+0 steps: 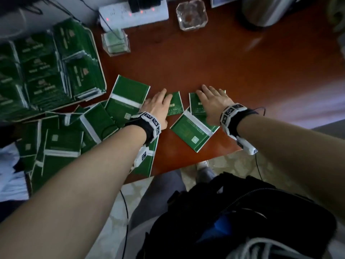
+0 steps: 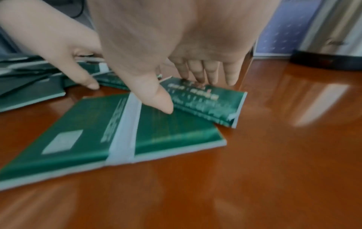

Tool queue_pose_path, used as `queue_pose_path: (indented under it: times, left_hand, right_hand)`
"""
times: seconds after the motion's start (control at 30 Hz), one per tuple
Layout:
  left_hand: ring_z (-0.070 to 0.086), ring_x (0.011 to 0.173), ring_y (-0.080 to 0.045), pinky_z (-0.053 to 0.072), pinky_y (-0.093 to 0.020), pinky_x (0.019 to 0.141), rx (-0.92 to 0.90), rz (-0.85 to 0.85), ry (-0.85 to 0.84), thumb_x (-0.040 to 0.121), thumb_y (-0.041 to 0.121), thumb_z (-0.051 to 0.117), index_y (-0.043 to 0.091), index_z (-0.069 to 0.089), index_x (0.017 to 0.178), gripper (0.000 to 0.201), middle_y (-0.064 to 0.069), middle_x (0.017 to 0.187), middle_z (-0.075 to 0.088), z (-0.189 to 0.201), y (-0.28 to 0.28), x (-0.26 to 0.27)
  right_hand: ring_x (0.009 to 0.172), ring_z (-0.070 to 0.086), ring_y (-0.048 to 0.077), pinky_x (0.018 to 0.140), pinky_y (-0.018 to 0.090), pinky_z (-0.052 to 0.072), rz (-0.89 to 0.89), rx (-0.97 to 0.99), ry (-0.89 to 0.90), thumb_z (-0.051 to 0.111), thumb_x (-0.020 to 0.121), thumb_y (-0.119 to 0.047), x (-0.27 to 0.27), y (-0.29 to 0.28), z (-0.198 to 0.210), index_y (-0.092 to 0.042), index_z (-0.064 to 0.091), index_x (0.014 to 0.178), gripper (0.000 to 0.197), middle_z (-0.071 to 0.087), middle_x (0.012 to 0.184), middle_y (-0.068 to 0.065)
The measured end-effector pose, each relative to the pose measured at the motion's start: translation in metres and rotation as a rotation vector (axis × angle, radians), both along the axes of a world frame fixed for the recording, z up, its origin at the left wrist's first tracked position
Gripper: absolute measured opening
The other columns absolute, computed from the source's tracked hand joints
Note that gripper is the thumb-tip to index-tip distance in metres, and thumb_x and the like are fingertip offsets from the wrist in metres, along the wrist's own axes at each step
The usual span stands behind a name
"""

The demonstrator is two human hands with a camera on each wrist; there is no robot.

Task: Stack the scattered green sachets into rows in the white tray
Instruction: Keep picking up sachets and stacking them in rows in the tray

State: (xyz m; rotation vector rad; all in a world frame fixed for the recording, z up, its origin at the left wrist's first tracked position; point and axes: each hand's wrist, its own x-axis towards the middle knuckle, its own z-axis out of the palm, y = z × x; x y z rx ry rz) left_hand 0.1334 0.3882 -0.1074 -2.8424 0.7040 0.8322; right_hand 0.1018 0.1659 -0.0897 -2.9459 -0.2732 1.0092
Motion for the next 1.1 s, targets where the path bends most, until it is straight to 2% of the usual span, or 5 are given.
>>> queue_pose_path:
  times: [0.2, 0.67, 0.9, 1.0, 1.1]
  left_hand:
    - [0.0, 0.151, -0.032, 0.015, -0.052, 0.121, 0.078, 0.069, -0.052, 0.082, 0.017, 0.074, 0.011, -0.004, 0.156, 0.108, -0.014, 0.163, -0.013, -0.019, -0.016, -0.023]
    - [0.043, 0.135, -0.044, 0.041, -0.066, 0.1, -0.075, 0.157, -0.363, 0.092, -0.002, 0.038, 0.004, 0.047, 0.125, 0.035, -0.026, 0.15, 0.037, -0.034, -0.031, -0.028]
    - [0.063, 0.098, -0.035, 0.046, -0.041, 0.068, -0.038, 0.182, -0.211, 0.092, 0.002, 0.048, 0.015, 0.051, 0.126, 0.036, -0.01, 0.116, 0.058, 0.023, -0.037, 0.001]
    - [0.056, 0.105, -0.026, 0.046, -0.038, 0.079, -0.098, 0.171, -0.236, 0.091, 0.009, 0.058, 0.03, 0.062, 0.119, 0.035, -0.001, 0.112, 0.06, 0.066, -0.029, 0.016]
    - [0.053, 0.106, -0.024, 0.047, -0.038, 0.083, -0.13, 0.196, -0.339, 0.09, 0.013, 0.061, 0.033, 0.066, 0.115, 0.032, 0.003, 0.11, 0.062, 0.108, -0.012, 0.019]
  right_hand:
    - [0.151, -0.006, 0.036, 0.122, 0.054, 0.008, 0.048, -0.04, -0.056, 0.063, 0.077, -0.012, -0.016, 0.002, -0.025, -0.009, -0.01, 0.156, 0.108, -0.017, 0.162, 0.017]
    - [0.148, 0.014, 0.041, 0.118, 0.055, 0.023, 0.081, -0.001, -0.24, 0.029, 0.102, -0.008, -0.015, 0.0, -0.036, -0.004, 0.006, 0.156, 0.058, 0.003, 0.162, 0.025]
    - [0.145, 0.025, 0.04, 0.112, 0.05, 0.034, 0.066, 0.005, -0.067, 0.037, 0.099, 0.0, 0.002, -0.002, 0.009, -0.009, 0.0, 0.157, 0.069, 0.014, 0.161, 0.022]
    - [0.091, 0.061, 0.035, 0.075, 0.045, 0.052, 0.066, 0.061, -0.17, 0.041, 0.095, 0.003, 0.02, 0.002, 0.047, -0.006, 0.024, 0.146, 0.054, 0.059, 0.108, 0.018]
    - [0.061, 0.053, 0.027, 0.057, 0.04, 0.043, 0.146, 0.058, -0.272, 0.04, 0.096, 0.001, 0.035, 0.015, 0.086, -0.005, 0.039, 0.121, 0.026, 0.049, 0.072, 0.004]
